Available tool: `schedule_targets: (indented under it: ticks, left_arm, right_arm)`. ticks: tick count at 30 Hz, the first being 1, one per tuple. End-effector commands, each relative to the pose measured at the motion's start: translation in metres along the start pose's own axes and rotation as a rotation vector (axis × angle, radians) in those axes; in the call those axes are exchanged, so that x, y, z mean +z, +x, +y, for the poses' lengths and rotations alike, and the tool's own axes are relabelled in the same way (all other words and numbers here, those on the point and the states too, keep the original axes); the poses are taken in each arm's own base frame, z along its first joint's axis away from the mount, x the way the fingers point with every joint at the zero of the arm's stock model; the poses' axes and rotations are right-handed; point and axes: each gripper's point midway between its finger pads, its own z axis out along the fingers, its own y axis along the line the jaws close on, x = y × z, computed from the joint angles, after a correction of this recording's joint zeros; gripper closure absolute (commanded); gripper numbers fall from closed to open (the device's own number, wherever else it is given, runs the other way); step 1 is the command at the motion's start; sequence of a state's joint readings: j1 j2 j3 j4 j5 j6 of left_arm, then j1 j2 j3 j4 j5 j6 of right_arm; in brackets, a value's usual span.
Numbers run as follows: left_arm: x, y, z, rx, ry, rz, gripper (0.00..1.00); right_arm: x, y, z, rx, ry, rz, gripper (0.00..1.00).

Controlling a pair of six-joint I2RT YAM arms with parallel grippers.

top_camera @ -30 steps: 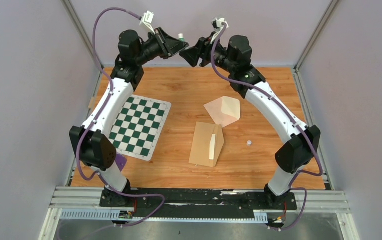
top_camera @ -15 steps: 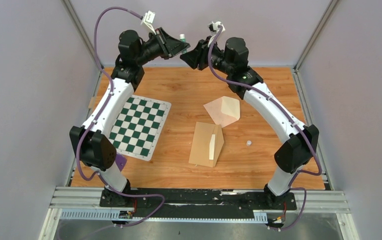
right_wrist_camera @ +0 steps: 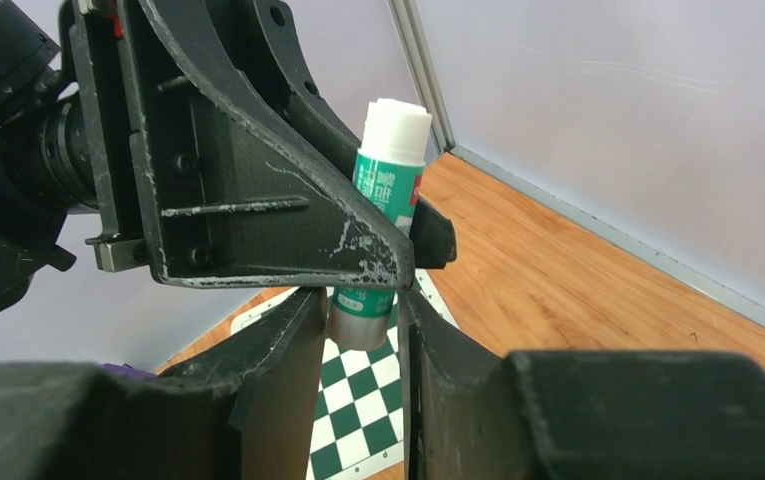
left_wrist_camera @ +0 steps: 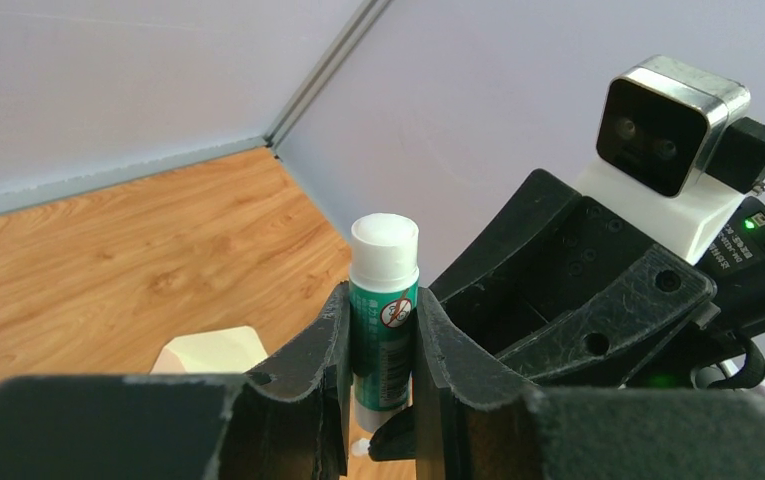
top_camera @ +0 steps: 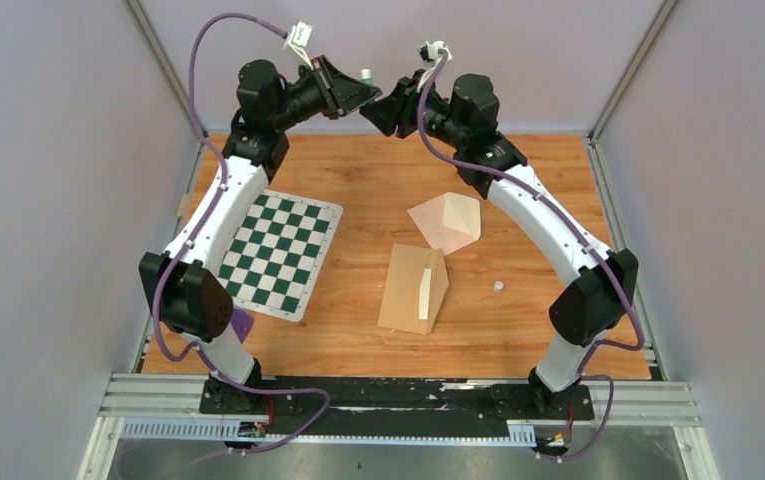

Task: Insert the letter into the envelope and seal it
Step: Unscrew the solid glue.

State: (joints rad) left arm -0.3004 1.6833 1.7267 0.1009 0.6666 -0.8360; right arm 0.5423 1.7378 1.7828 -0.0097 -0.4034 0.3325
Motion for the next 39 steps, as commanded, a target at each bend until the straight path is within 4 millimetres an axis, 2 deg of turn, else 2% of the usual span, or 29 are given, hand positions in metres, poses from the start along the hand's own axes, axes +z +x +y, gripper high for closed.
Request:
schedule_targets:
  ticks: [1,4,8,10,11,12,13,14,16,19,26,36,39]
  left_arm:
    - [-0.007,-0.013,-0.027,0.051,0.054,-0.027,1.0]
    - [-0.007,-0.013,-0.028,0.054,0.056,-0.026,1.0]
    - [-0.008,-0.013,-0.029,0.06,0.059,-0.026,1.0]
    - [-0.007,-0.013,-0.028,0.062,0.057,-0.025,0.94]
    - [-0.007,-0.013,-0.027,0.066,0.056,-0.026,0.83]
    - [-0.008,-0.013,-0.027,0.073,0.054,-0.028,0.66]
    - [-0.008,-0.014,-0.025,0.076,0.045,-0.035,0.58]
    - [-0.009,-0.016,-0.025,0.087,0.039,-0.041,0.46]
    - [-0.011,-0.02,-0.021,0.097,0.024,-0.062,0.39]
    - [-0.014,-0.025,-0.018,0.104,0.02,-0.077,0.37]
    - [-0.018,-0.03,-0.029,0.141,0.073,-0.086,0.4]
    - [-0.016,-0.026,-0.026,0.169,0.088,-0.074,0.5]
    - [-0.015,-0.024,-0.024,0.169,0.089,-0.067,0.57]
  right_arm:
    - [0.002,-0.023,0.014,-0.034,-0.064,-0.072,0.7]
    - [0.005,-0.021,0.012,-0.032,-0.062,-0.066,0.78]
    - [0.005,-0.021,0.013,-0.047,-0.072,-0.067,0.99]
    - [0.005,-0.022,0.016,-0.061,-0.085,-0.069,1.0]
    - [0.005,-0.021,0.015,-0.065,-0.084,-0.07,1.0]
    - [0.004,-0.023,0.015,-0.067,-0.078,-0.075,1.0]
    - [0.003,-0.023,0.014,-0.066,-0.07,-0.078,1.0]
    - [0.002,-0.025,0.013,-0.064,-0.061,-0.084,1.0]
    - [-0.001,-0.028,0.012,-0.061,-0.051,-0.091,1.0]
    - [-0.003,-0.03,0.011,-0.058,-0.037,-0.1,1.0]
    - [-0.006,-0.036,0.006,-0.054,0.008,-0.122,1.0]
    - [-0.005,-0.034,0.01,-0.031,-0.015,-0.113,1.0]
    - [-0.006,-0.035,0.011,-0.023,-0.019,-0.114,1.0]
